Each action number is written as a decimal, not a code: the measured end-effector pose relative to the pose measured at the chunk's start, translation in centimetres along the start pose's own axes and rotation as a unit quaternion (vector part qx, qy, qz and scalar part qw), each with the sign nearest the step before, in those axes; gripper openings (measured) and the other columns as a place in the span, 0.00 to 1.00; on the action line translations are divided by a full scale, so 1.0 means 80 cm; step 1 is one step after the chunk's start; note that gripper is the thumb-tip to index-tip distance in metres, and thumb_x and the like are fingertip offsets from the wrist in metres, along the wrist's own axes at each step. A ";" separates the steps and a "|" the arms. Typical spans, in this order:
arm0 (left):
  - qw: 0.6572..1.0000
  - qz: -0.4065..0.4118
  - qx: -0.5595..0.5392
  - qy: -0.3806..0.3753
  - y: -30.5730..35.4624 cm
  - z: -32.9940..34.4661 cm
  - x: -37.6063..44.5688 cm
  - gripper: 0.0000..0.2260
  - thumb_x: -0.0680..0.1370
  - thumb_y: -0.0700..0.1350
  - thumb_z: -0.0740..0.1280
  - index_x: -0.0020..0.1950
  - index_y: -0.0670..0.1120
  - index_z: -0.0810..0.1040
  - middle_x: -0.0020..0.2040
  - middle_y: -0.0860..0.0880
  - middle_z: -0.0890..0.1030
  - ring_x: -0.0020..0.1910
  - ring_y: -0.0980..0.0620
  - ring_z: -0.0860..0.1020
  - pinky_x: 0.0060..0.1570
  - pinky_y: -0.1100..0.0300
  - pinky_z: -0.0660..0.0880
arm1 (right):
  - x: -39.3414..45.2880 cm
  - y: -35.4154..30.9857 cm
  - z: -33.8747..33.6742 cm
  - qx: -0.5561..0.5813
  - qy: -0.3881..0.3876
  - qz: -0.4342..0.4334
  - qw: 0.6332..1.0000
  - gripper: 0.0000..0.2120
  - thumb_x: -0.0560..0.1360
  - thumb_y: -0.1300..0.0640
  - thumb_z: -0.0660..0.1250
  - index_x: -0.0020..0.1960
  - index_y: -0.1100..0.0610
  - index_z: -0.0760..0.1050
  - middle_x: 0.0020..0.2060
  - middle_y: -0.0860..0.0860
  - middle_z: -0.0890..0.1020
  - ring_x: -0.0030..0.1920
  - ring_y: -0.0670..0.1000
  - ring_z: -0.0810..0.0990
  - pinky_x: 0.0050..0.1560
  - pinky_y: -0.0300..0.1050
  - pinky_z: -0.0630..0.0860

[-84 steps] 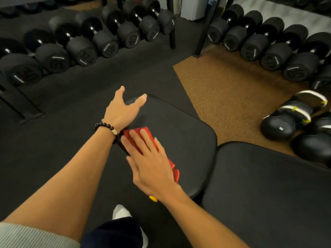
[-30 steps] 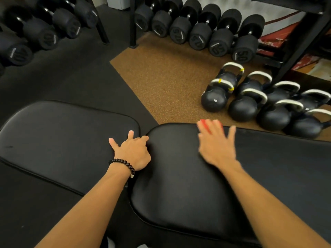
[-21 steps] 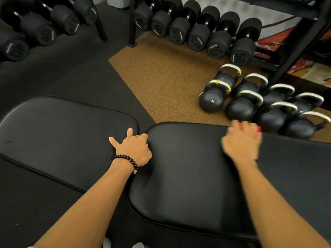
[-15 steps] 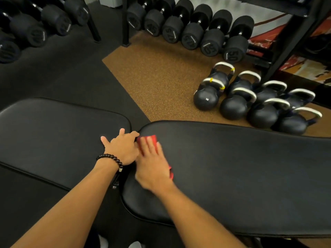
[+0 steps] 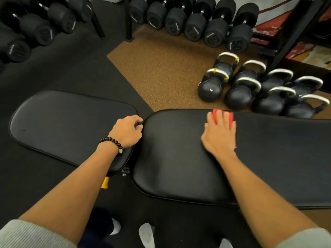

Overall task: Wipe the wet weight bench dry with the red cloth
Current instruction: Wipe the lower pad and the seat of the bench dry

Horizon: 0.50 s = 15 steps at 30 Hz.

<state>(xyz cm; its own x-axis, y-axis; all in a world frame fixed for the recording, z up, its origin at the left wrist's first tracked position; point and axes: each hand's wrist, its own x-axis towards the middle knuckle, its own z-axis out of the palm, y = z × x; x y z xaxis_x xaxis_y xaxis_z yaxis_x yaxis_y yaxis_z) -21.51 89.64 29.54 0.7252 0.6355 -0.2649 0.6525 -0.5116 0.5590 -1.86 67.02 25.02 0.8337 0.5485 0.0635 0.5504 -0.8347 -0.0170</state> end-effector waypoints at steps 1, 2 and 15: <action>1.000 0.002 0.001 -0.008 0.002 -0.001 -0.004 0.13 0.81 0.48 0.63 0.65 0.51 0.77 0.60 0.49 0.80 0.59 0.47 0.78 0.60 0.53 0.74 | -0.015 -0.030 0.002 -0.012 -0.005 -0.031 0.999 0.27 0.75 0.52 0.58 0.74 0.52 0.64 0.75 0.55 0.63 0.76 0.61 0.58 0.71 0.65 0.60; 1.000 0.005 0.003 -0.020 0.005 0.000 -0.008 0.13 0.81 0.48 0.63 0.65 0.51 0.77 0.60 0.49 0.80 0.58 0.48 0.78 0.58 0.56 0.74 | -0.038 -0.063 0.007 -0.017 -0.018 -0.075 0.997 0.29 0.72 0.52 0.57 0.73 0.52 0.64 0.75 0.56 0.63 0.75 0.61 0.59 0.70 0.65 0.61; 0.990 0.051 0.039 -0.122 0.064 0.079 -0.078 0.15 0.81 0.54 0.62 0.63 0.50 0.78 0.61 0.49 0.79 0.57 0.48 0.78 0.58 0.55 0.74 | -0.181 0.019 -0.011 0.035 -0.021 -0.092 0.995 0.30 0.75 0.54 0.64 0.76 0.46 0.65 0.77 0.49 0.64 0.78 0.54 0.58 0.73 0.69 0.56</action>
<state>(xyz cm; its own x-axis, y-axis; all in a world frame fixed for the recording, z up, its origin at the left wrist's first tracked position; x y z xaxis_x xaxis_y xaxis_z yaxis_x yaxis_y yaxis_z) -21.27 79.38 29.09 0.8138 0.4244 -0.3969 0.5808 -0.6159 0.5323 -13.10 57.74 24.99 0.7186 0.6948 0.0309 0.6947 -0.7150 -0.0787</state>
